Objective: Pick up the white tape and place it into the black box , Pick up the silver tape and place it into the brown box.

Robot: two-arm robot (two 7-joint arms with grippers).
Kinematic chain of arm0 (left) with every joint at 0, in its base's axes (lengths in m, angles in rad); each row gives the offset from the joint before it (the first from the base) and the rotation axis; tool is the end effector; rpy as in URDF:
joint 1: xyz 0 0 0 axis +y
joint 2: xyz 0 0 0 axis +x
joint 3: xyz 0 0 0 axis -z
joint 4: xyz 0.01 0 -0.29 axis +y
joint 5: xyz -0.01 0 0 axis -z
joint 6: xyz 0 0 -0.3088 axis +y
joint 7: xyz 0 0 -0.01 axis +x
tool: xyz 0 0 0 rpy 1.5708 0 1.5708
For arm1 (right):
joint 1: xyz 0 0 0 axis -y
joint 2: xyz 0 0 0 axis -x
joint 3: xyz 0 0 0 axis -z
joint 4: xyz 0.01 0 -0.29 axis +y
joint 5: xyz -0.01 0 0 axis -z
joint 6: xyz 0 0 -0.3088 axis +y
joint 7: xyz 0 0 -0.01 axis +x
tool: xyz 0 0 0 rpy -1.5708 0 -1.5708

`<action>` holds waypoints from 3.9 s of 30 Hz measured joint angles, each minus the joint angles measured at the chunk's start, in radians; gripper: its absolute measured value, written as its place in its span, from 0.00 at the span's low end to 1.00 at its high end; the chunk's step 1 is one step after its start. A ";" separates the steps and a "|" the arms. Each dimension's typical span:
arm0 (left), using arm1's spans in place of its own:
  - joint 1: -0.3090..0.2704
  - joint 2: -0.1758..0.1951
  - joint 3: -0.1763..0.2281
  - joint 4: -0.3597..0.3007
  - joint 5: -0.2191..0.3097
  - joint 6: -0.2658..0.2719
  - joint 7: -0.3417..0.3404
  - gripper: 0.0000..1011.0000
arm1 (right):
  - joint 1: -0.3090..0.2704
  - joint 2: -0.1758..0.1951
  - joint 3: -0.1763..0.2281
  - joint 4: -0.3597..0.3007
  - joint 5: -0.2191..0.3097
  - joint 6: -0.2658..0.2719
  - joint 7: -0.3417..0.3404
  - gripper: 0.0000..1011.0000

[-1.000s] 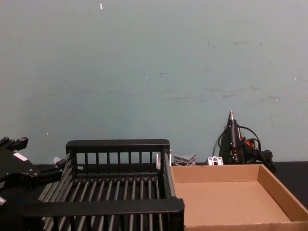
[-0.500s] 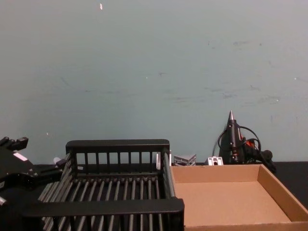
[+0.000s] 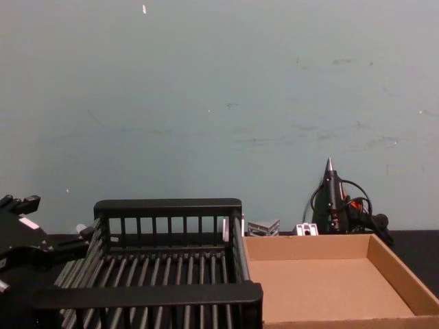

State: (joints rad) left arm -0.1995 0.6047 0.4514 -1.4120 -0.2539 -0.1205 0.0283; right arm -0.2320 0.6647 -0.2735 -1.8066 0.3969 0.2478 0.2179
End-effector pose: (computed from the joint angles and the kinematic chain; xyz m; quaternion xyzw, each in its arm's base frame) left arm 0.3581 0.0827 -0.3023 0.1415 -0.1325 0.5799 0.7913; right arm 0.2483 -0.0710 -0.2985 -0.2170 0.0837 -0.4626 0.8555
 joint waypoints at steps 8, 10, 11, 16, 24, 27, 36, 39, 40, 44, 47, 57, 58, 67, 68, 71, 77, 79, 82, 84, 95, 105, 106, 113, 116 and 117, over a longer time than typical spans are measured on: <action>0.000 0.000 0.000 0.000 0.000 0.000 0.000 0.99 | 0.033 -0.026 -0.013 0.045 -0.032 -0.022 0.040 0.99; 0.000 0.000 0.000 0.000 0.000 0.000 0.000 0.99 | 0.040 -0.031 -0.013 0.055 -0.038 -0.028 0.045 0.99; 0.000 0.000 0.000 0.000 0.000 0.000 0.000 0.99 | 0.046 -0.037 -0.013 0.063 -0.043 -0.031 0.050 0.99; 0.000 0.000 0.000 0.000 0.000 0.000 0.000 0.99 | 0.061 -0.051 -0.012 0.078 -0.055 -0.040 0.064 0.99; 0.000 0.000 0.000 0.000 0.000 0.000 0.000 0.99 | 0.080 -0.071 -0.010 0.101 -0.075 -0.047 0.090 0.99; 0.000 0.000 0.000 0.000 0.000 0.000 0.000 0.99 | 0.085 -0.080 -0.009 0.109 -0.083 -0.048 0.098 0.99; 0.000 0.000 0.000 0.000 0.000 0.000 0.000 0.99 | 0.087 -0.102 0.001 0.121 -0.103 -0.046 0.115 0.99; 0.000 0.000 0.000 0.000 0.000 0.000 0.000 0.99 | 0.086 -0.109 0.005 0.123 -0.107 -0.042 0.117 0.99; 0.000 0.000 0.000 0.000 0.000 0.000 0.000 0.99 | 0.085 -0.110 0.006 0.123 -0.108 -0.041 0.117 0.99; 0.000 0.000 0.000 0.000 0.000 0.000 0.000 0.99 | 0.080 -0.115 0.011 0.123 -0.112 -0.037 0.122 0.99; 0.000 0.000 0.000 0.000 0.000 0.000 0.000 0.99 | 0.077 -0.116 0.013 0.122 -0.114 -0.035 0.126 0.99; 0.000 0.000 0.000 0.000 0.000 0.000 0.000 0.99 | 0.070 -0.117 0.016 0.119 -0.123 -0.033 0.130 0.99; 0.000 0.000 0.000 0.000 0.000 0.000 0.000 0.99 | 0.070 -0.117 0.016 0.119 -0.123 -0.033 0.130 0.99; 0.000 0.000 0.000 0.000 0.000 0.000 0.000 0.99 | 0.071 -0.117 0.016 0.119 -0.122 -0.032 0.130 0.91; 0.000 0.000 0.000 0.000 0.000 0.000 0.000 0.99 | 0.071 -0.117 0.016 0.119 -0.122 -0.032 0.130 0.88; 0.000 0.000 0.000 0.000 0.000 0.000 0.000 0.99 | 0.071 -0.117 0.016 0.119 -0.121 -0.032 0.130 0.81; 0.000 0.000 0.000 0.000 0.000 0.000 0.000 0.99 | 0.071 -0.117 0.016 0.119 -0.120 -0.032 0.129 0.64; 0.000 0.000 0.000 0.000 0.000 0.000 0.000 0.99 | 0.071 -0.117 0.016 0.119 -0.120 -0.032 0.129 0.58; 0.000 0.000 0.000 0.000 0.000 0.000 0.000 0.99 | 0.071 -0.117 0.016 0.119 -0.119 -0.032 0.129 0.48; 0.000 0.000 0.000 0.000 0.000 0.000 0.000 0.99 | 0.071 -0.117 0.016 0.119 -0.119 -0.032 0.129 0.41; 0.000 0.000 0.000 0.000 0.000 0.000 0.000 0.99 | 0.071 -0.117 0.016 0.119 -0.119 -0.032 0.129 0.10; 0.000 0.000 0.000 0.000 0.000 0.000 0.000 0.99 | 0.071 -0.117 0.016 0.119 -0.118 -0.032 0.129 0.09; 0.000 0.000 0.000 0.000 0.000 0.000 0.000 0.99 | 0.070 -0.116 0.019 0.116 -0.116 -0.036 0.134 0.09; 0.000 0.000 0.000 0.000 0.000 0.000 0.000 0.99 | 0.054 -0.102 0.047 0.077 -0.095 -0.051 0.151 0.09; 0.000 0.000 0.000 0.000 0.000 0.000 0.000 0.99 | 0.049 -0.092 0.064 0.051 -0.082 -0.055 0.157 0.09; 0.000 0.000 0.000 0.000 0.000 0.000 0.000 0.99 | 0.049 -0.090 0.069 0.045 -0.079 -0.055 0.157 0.09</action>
State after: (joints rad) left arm -0.1995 0.6047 0.4513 -1.4120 -0.2539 -0.1205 0.0283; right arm -0.1831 0.5747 -0.2048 -1.7618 0.3183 0.1926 0.3752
